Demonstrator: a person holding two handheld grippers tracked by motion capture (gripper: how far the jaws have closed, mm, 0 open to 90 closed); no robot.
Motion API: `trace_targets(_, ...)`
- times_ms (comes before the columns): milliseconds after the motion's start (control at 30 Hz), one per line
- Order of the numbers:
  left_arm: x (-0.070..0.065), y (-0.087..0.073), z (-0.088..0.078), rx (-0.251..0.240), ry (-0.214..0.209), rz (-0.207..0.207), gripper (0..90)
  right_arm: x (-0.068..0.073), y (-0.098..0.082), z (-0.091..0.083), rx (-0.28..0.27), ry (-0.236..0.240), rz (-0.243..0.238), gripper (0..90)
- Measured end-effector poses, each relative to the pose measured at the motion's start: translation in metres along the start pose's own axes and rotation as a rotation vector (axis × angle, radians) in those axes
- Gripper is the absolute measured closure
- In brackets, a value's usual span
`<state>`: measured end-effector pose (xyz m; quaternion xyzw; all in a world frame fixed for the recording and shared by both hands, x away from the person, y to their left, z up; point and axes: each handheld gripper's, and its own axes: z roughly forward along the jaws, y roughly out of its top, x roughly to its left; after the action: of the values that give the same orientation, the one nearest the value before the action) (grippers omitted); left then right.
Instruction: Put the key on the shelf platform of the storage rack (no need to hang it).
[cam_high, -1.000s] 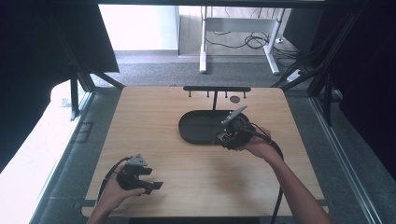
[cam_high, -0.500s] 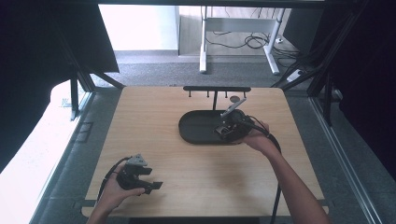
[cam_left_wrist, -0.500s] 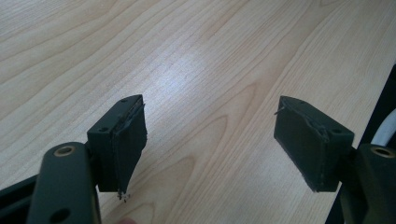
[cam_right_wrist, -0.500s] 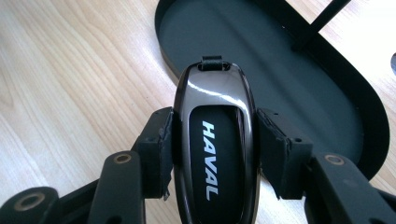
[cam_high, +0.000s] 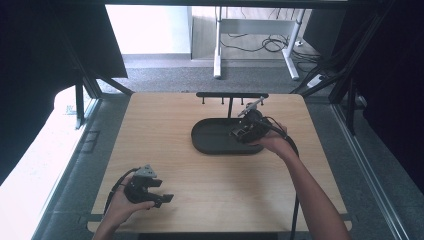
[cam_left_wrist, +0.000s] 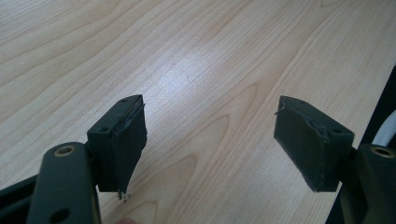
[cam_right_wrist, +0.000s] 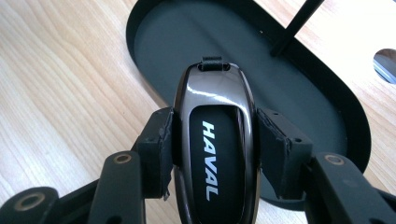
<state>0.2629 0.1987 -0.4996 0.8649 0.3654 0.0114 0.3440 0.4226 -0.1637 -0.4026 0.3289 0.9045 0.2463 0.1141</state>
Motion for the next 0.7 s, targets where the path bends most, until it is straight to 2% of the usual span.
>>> trace_targets(200, 0.001, 0.0, 0.0, 0.001, 0.0, 0.0, 25.8, -0.007, 0.005, 0.003, 0.0, -0.006, 0.004, 49.4)
trace_targets(700, 0.002, -0.001, -0.003, -0.01, 0.002, -0.004, 25.7, -0.022, 0.012, 0.015, 0.009, -0.017, 0.054, 49.4)
